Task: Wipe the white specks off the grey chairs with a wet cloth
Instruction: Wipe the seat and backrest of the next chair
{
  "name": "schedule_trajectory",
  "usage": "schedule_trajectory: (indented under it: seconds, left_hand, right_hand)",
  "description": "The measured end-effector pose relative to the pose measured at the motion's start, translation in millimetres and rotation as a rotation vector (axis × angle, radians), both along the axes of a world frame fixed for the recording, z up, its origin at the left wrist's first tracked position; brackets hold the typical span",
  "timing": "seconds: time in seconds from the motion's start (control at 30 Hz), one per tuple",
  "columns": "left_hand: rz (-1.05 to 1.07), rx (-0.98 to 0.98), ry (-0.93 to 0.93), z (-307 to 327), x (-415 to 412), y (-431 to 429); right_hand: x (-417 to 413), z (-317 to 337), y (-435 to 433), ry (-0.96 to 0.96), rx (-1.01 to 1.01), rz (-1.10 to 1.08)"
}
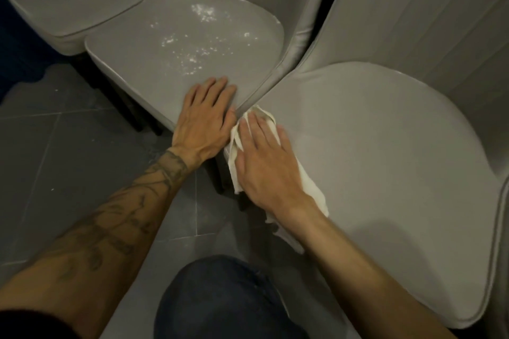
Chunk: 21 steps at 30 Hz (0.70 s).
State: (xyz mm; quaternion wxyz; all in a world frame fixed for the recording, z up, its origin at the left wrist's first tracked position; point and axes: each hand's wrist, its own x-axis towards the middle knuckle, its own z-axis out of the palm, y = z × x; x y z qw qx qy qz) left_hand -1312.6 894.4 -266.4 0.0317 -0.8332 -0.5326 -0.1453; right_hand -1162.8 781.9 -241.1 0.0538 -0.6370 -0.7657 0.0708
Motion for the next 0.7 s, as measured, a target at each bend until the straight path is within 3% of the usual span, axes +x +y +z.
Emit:
schedule_trajectory:
  seconds: [0.33, 0.53, 0.7]
  left_hand:
    - [-0.012, 0.007, 0.021, -0.9, -0.2, -0.3]
    - [-0.024, 0.056, 0.013, -4.6, 0.0, 1.5]
    - [-0.031, 0.068, 0.014, -6.6, -1.3, 2.8]
  right_hand:
    - [-0.3, -4.7, -7.7, -0.039, 0.023, -0.014]
    - [80.1, -11.4, -102.4, -0.083, 0.069, -0.047]
    - [157.8, -5.5, -193.7, -0.167, 0.017, -0.212]
